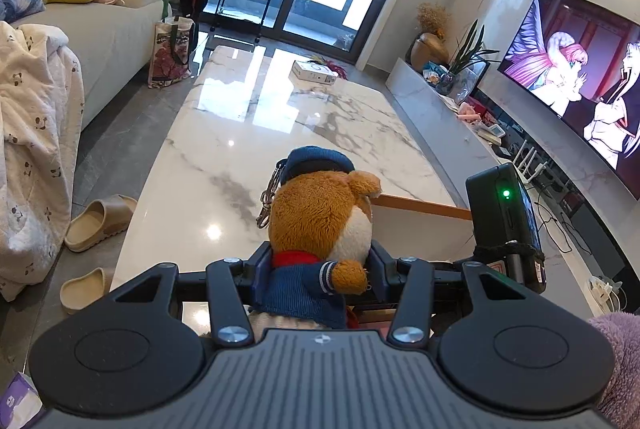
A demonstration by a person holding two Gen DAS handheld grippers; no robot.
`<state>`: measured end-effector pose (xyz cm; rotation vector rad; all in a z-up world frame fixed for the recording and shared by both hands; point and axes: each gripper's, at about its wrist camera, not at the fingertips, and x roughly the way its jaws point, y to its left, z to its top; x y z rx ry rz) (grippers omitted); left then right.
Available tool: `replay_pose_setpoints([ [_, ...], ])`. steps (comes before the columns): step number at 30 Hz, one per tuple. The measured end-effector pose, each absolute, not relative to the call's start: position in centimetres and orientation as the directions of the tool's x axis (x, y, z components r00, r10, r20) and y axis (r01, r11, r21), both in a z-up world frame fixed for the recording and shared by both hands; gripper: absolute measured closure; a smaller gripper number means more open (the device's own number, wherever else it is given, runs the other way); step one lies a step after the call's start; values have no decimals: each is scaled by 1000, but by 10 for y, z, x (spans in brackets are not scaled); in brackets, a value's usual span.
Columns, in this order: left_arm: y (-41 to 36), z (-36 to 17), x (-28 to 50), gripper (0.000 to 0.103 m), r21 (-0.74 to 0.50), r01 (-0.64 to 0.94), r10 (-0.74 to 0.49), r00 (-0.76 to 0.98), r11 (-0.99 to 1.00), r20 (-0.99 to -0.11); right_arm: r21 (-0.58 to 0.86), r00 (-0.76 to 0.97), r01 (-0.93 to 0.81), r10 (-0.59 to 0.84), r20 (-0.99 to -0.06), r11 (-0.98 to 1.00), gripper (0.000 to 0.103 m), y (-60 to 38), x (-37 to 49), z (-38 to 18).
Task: Organize objects
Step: 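Lower the tape measure into the orange box and open the right tool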
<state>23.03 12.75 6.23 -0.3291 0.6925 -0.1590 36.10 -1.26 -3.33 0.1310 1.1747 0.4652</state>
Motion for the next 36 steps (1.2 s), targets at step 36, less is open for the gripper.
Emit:
replay_pose_setpoints([
  [36, 13, 41, 263, 48, -445, 147, -437, 602, 883, -668, 163, 556, -305, 314, -770, 938, 47, -155, 313, 35],
])
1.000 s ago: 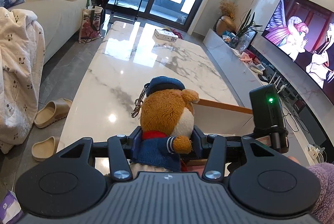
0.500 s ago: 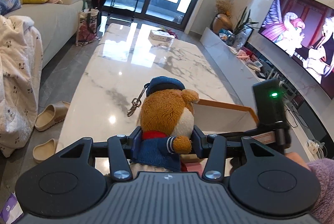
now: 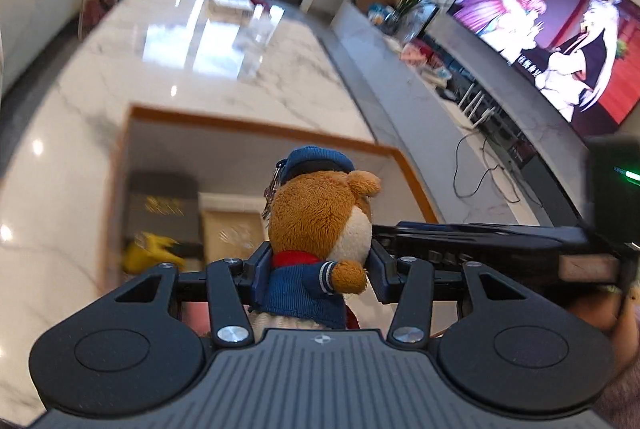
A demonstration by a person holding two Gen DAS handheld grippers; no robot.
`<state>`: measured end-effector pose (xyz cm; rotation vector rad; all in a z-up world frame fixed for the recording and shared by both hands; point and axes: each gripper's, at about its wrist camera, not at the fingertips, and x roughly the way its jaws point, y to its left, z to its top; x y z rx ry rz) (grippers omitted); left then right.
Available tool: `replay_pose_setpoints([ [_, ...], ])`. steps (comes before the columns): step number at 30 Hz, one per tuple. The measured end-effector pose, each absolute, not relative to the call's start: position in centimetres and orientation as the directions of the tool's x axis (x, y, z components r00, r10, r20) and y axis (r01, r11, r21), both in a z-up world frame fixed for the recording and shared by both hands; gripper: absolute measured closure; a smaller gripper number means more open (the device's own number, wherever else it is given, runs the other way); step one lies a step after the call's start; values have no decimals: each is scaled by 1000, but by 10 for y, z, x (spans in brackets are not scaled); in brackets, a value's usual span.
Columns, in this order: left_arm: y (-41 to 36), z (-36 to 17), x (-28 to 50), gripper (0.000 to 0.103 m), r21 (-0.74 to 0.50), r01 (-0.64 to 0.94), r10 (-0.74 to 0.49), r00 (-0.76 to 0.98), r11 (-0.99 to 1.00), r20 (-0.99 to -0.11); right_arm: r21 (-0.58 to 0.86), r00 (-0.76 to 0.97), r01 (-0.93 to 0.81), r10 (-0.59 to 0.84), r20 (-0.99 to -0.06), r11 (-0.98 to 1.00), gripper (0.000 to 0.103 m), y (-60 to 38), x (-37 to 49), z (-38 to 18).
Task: Organize objects
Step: 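Lower the teddy bear into the orange box and open the left tool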
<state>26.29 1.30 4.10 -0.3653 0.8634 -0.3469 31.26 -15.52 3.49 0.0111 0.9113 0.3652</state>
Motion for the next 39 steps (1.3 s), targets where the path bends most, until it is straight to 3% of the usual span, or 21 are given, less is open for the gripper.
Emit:
replay_pose_setpoints([
  [7, -2, 8, 292, 48, -490, 47, -436, 537, 870, -722, 102, 624, -276, 259, -737, 956, 49, -183, 310, 31],
  [12, -3, -10, 302, 48, -527, 8, -463, 488, 850, -740, 135, 615, -263, 274, -739, 955, 56, -195, 314, 24],
  [23, -7, -30, 306, 48, -486, -5, -449, 377, 874, -810, 148, 616, -289, 302, -728, 946, 59, -190, 305, 20],
  [28, 6, -25, 299, 47, -493, 14, -462, 373, 870, -805, 161, 601, -328, 337, -725, 931, 71, -180, 302, 19],
  [34, 25, -5, 288, 43, -508, 21, -464, 444, 861, -767, 202, 577, -346, 378, -724, 916, 69, -176, 302, 16],
  [39, 37, 8, 276, 49, -476, 26, -419, 520, 879, -744, 227, 506, -368, 399, -765, 902, 65, -164, 310, 5],
])
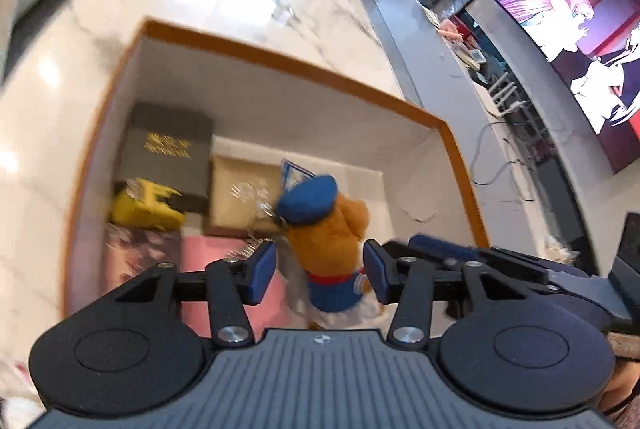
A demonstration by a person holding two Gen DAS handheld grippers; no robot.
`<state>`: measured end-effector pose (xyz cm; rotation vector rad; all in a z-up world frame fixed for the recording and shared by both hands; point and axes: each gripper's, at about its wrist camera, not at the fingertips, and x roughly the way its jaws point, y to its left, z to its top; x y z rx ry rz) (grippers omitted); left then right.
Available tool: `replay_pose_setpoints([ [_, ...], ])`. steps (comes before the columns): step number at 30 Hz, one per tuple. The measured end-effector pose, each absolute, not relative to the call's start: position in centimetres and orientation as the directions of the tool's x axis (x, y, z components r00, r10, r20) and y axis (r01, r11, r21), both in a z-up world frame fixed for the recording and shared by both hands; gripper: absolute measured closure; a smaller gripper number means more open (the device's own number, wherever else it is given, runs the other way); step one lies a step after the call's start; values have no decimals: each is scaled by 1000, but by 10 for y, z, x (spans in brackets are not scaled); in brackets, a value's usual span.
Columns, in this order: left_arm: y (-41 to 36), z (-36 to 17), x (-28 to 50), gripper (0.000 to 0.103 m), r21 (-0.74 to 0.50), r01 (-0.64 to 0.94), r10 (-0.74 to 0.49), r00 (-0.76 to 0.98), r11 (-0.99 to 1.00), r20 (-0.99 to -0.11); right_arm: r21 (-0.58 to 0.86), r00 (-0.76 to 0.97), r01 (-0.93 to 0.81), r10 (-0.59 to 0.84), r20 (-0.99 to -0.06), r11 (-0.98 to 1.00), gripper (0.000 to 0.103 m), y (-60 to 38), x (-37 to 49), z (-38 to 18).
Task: Organize objects
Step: 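Lower the teddy bear into the orange box and open the left tool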
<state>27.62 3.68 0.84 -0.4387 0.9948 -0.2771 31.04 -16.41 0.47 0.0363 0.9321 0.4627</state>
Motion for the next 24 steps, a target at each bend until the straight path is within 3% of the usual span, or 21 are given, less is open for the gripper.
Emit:
replay_pose_setpoints([
  [4, 41, 15, 268, 51, -429, 32, -373, 552, 903, -745, 220, 448, -372, 382, -809, 902, 54, -149, 316, -9],
  [8, 40, 16, 269, 52, -431, 30, -372, 559, 902, -741, 186, 406, -360, 333, -851, 914, 53, -137, 323, -24],
  [9, 41, 17, 268, 52, -430, 31, -371, 562, 902, -739, 182, 398, -355, 324, -858, 917, 54, -135, 326, -27],
  [11, 45, 17, 266, 52, -436, 33, -376, 566, 900, -733, 207, 370, -326, 326, -870, 922, 70, -136, 331, -33],
  [20, 58, 15, 262, 52, -471, 28, -400, 575, 882, -714, 389, 223, -147, 413, -883, 910, 75, -147, 337, -38],
  [24, 61, 16, 258, 52, -480, 28, -405, 581, 877, -706, 344, 245, -153, 373, -895, 927, 75, -134, 334, -36],
])
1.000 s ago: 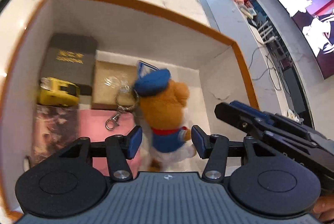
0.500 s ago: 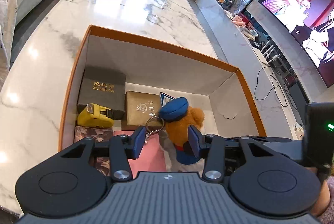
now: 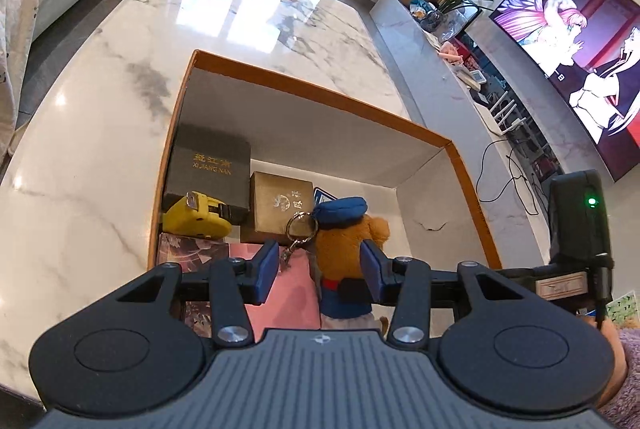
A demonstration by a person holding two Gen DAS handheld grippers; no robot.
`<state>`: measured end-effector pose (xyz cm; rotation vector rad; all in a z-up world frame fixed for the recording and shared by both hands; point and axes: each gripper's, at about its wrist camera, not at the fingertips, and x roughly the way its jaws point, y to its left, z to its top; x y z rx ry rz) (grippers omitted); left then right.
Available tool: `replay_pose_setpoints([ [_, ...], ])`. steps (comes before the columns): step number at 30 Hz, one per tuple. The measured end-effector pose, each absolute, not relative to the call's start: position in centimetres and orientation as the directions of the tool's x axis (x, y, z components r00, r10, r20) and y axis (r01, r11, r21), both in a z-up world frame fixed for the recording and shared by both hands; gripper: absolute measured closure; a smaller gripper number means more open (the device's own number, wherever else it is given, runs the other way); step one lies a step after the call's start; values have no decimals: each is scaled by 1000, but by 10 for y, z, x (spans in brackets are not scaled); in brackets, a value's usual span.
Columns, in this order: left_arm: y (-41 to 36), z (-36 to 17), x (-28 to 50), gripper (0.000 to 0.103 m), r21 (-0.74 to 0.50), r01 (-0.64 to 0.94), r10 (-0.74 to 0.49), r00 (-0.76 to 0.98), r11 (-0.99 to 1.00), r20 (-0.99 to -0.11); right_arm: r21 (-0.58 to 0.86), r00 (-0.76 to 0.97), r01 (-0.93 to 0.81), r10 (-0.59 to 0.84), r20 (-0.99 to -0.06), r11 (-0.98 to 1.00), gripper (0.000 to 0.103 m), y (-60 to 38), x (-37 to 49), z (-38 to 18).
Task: Organize objects
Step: 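Lower the teddy bear into the orange box and open the left tool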
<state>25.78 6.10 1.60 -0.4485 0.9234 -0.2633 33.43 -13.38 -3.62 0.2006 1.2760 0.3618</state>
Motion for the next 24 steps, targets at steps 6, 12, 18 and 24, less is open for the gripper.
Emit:
replay_pose_setpoints([
  [6, 62, 20, 246, 52, -473, 49, -409, 584, 880, -701, 296, 284, -212, 349, -893, 931, 69, -128, 325, -32],
  [12, 60, 40, 217, 52, -460, 108, -421, 619, 882, -663, 271, 400, -289, 372, -838, 918, 66, -131, 297, 0],
  [18, 65, 61, 177, 49, -381, 150, -383, 639, 912, -667, 227, 538, -383, 415, -734, 896, 54, -138, 237, 46],
  [24, 76, 66, 130, 43, -216, 112, -232, 691, 970, -684, 240, 596, -416, 462, -657, 877, 46, -141, 178, 54],
])
